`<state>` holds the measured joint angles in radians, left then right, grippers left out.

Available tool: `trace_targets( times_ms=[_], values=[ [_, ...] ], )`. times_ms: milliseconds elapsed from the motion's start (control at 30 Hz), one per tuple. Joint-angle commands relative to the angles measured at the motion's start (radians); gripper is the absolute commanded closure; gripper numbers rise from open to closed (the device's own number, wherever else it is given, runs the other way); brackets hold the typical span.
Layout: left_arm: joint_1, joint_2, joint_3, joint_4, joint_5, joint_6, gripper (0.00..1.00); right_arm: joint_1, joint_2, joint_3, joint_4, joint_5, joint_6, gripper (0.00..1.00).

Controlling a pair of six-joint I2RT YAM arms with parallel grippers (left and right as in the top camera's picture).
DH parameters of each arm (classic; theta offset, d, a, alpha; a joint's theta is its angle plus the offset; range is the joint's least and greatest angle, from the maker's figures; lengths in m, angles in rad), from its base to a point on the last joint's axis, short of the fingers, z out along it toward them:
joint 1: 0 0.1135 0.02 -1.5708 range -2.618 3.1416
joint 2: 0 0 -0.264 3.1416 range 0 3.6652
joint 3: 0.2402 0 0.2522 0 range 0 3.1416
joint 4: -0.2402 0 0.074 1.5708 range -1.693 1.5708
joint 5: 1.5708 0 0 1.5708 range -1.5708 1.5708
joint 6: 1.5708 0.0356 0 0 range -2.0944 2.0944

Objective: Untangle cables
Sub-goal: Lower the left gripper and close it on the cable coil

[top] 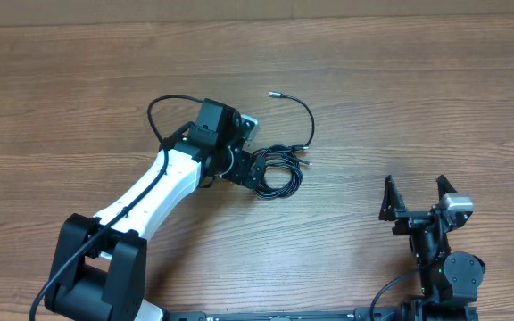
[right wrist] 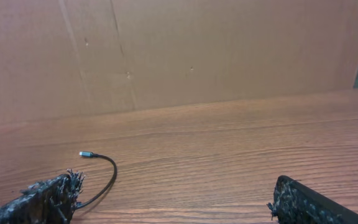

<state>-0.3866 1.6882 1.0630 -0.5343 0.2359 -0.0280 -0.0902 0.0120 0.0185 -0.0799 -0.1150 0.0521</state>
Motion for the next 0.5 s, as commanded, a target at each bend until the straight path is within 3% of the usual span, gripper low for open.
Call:
trace_targets(
  times_ms=[0, 467],
  values=[
    [-0.007, 0.024, 0.021, 0.000, -0.089, -0.137, 0.00, -0.004, -0.009, -0.010, 0.004, 0.009, -0.001, 0.00],
    [-0.009, 0.058, 0.021, -0.011, -0.086, -0.198, 0.02, -0.004, -0.009, -0.010, 0.004, 0.009, -0.001, 0.00]
  ],
)
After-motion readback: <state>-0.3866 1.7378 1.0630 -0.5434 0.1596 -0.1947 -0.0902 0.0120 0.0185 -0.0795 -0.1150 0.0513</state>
